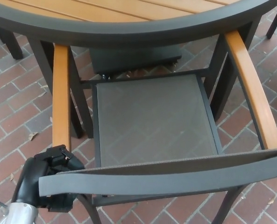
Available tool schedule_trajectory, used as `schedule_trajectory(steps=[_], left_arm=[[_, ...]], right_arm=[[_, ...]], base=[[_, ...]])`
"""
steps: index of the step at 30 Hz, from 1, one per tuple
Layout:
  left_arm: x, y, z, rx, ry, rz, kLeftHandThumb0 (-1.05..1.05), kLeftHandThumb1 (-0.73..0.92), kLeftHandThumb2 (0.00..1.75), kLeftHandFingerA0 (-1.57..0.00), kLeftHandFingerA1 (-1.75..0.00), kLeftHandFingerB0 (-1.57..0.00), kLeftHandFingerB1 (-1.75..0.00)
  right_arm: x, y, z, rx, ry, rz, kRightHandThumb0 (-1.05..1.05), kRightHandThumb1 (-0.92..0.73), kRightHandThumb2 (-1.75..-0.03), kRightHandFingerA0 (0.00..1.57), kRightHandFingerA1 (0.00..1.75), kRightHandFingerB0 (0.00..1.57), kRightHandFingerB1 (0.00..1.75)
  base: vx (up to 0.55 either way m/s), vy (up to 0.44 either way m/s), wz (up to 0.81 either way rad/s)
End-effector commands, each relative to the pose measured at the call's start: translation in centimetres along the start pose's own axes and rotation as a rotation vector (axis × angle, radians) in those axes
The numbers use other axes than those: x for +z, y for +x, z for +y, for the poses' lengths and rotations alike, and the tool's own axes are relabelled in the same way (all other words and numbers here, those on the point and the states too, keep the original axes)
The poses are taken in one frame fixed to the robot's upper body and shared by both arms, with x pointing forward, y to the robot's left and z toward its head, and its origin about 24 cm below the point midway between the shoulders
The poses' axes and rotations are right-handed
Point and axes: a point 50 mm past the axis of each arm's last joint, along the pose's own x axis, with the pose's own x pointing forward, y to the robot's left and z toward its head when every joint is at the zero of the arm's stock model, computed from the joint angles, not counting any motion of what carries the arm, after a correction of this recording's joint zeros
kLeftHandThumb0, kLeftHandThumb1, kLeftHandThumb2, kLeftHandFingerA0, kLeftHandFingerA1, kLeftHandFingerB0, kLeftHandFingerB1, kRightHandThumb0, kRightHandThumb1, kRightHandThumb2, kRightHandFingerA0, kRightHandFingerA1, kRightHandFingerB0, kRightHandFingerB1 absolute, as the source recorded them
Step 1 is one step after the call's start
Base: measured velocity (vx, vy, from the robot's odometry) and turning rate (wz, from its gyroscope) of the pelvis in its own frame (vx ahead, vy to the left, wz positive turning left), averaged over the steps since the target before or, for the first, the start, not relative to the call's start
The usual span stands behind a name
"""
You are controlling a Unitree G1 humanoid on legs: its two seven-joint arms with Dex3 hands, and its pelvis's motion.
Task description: A chair is kept outside and the robot walks towards it to grab it and pull it out towards itself
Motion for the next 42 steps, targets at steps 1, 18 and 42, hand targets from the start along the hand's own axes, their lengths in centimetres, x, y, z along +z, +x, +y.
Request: schedule_trajectory(steps=[1, 18, 42], left_arm=[[4.3, -2.6, -0.1, -0.173, 0.091, -0.187, -0.19, 0.44, 1.19, -1.34, -1.42, -1.12, -1.29], [3.2, -10.8, 1.2, -0.249, 0.047, -0.100, -0.18, 0.34, 1.40, -1.06, -1.72, -0.97, -1.59], [1.5, -22.9, 2.6, -0.292, -0.060, 0.190, -0.15, 0.41, 1.28, -0.95, -1.74, -0.95, -1.59]], right_arm=[[7.0, -6.3, 4.9, 0.216, 0.157, -0.635, -0.13, -0.70, -1.10, 0.84, 1.75, 0.71, 1.75], [6.5, -15.6, 5.9, 0.368, 0.390, -0.632, -0.05, -0.61, -1.22, 0.79, 1.75, 0.73, 1.69], [3.6, -25.4, 7.3, 0.327, 0.446, -0.454, -0.26, -0.71, -0.96, 0.76, 1.75, 0.68, 1.75]], base=[[0.00, 0.000, 0.00], [0.00, 0.000, 0.00], [0.00, 0.000, 0.00]])
